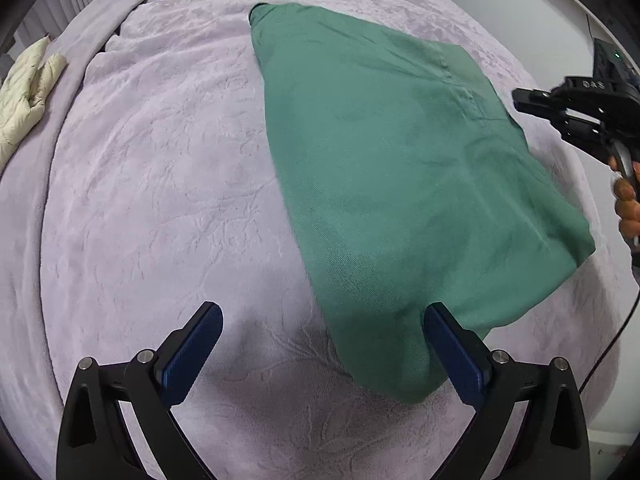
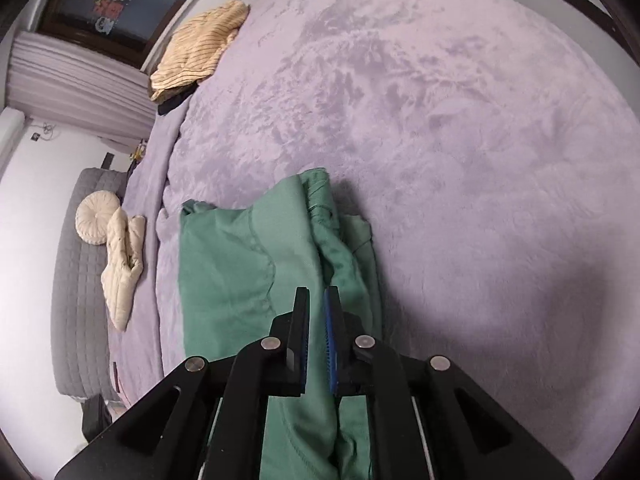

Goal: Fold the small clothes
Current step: 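Pinch the bundle edge with the right gripper and tuck it under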

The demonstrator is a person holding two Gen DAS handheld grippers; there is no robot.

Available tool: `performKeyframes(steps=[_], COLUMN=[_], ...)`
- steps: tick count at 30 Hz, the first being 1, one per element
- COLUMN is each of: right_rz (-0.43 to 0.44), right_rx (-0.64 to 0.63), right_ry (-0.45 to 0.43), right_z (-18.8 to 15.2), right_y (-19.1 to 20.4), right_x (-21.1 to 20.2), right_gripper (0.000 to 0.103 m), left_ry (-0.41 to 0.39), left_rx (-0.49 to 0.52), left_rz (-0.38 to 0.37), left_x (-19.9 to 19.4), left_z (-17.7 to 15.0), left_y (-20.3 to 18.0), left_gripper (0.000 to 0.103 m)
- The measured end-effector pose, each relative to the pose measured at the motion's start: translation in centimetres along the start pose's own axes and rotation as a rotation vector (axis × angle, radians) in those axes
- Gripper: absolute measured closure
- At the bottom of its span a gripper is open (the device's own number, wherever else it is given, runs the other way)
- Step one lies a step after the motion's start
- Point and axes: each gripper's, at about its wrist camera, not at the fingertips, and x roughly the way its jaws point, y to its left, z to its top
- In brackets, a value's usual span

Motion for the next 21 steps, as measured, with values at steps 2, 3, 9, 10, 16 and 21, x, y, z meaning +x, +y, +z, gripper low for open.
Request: performKeyframes(steps=[2, 3, 9, 10, 16, 21], right_rz=[0.031, 0.041, -0.083, -0.115, -0.052, -0.083], right_rx=[-0.047, -0.069, -0.184, -0.165, 0.012, 0.053], right_ry=[0.009, 0.019, 0.128, 0.136, 0.138, 0.115], right_z=[-1.9, -2.9, -9.0, -9.6, -11.6, -11.8], right_y=[1.5, 2.2, 3.5, 2.5, -3.5, -3.6], right_x=[-2.1, -2.7, -1.2, -0.6, 0.2, -1.7], right_gripper=[0.094, 0.094, 0.094, 0.094, 0.103, 0.103], left_ry=[-0.011, -0.012, 0.034, 0.034, 0.042, 0.058], left_rx=[-0.005, -0.008, 0.009, -0.003, -0.049, -0.045], left_rz=[-0.002, -0.006, 0.018, 0.004, -0.027, -0.008], left_x=[-0.6, -0.7, 1.7, 2.1, 2.0, 1.3], left_z=[0.5, 0.7, 0.3, -0.1, -1.0, -0.9], left_y=[0.0, -0.1, -0.1, 0.1, 0.4, 0.2], left_gripper=[0.002, 0.002, 0.002, 0.002, 0.001, 0.002])
